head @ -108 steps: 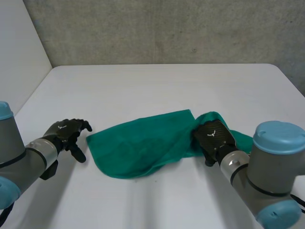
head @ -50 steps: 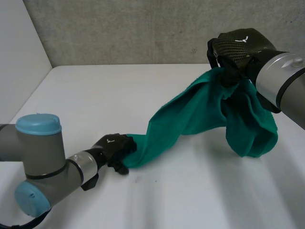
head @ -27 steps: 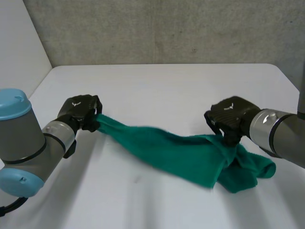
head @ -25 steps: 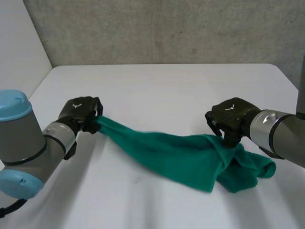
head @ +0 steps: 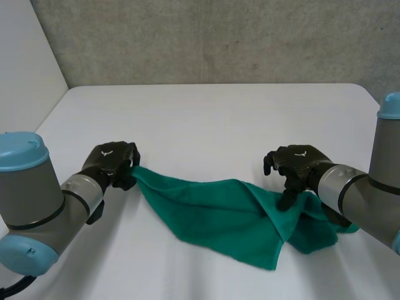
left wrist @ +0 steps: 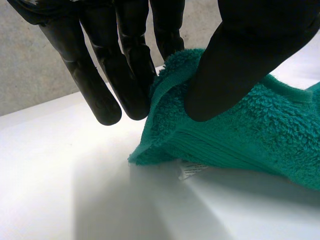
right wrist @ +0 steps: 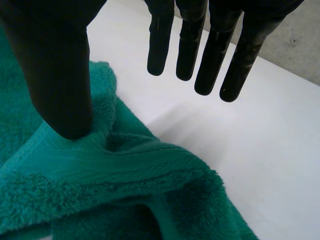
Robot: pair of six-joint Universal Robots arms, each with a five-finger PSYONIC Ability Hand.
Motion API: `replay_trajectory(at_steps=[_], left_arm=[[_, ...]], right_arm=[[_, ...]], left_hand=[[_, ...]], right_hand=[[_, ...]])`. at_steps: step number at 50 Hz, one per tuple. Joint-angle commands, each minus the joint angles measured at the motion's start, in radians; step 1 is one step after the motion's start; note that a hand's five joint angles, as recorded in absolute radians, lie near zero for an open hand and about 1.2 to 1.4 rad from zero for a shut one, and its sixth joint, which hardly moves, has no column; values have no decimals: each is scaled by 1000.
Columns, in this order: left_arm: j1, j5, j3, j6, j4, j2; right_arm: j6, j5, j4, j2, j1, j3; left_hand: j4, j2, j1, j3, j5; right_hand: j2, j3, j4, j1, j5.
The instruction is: Fold the towel.
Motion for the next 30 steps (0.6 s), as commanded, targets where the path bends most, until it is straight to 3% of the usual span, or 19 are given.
replay_trajectory(at_steps=[1,12,13,15,21,27,30], left_arm=[[1,0,-6,1,2,0],[4,-1,46,23,9,-58],[4,-1,53,32,9,-66],[4,-1,75,61,14,-86],[3,-5,191,156,13,-132],[-5,-63,515,162,28,-116],[-6,-148,613,130,103,-63]], right_arm=[[87,-1,2,60,7,-28],[77,-1,44,145,10,-69],[77,0,51,151,10,-81],[77,8,67,164,9,-127],[46,19,38,164,0,-290],[-41,77,-166,142,6,-527],[-81,134,-423,51,4,-563]], left_hand=[[205,202,241,206,271],[205,202,241,206,271],[205,202,241,206,271],[205,202,241,206,271],[205,202,241,206,271],[205,202,241,206,271],[205,202,241,206,271]], right_hand=[[132,135,137,197,135],[250,253,255,315,253],[346,349,351,411,349],[853,857,859,918,857],[856,860,862,921,860],[856,860,862,921,860],[856,860,862,921,860]])
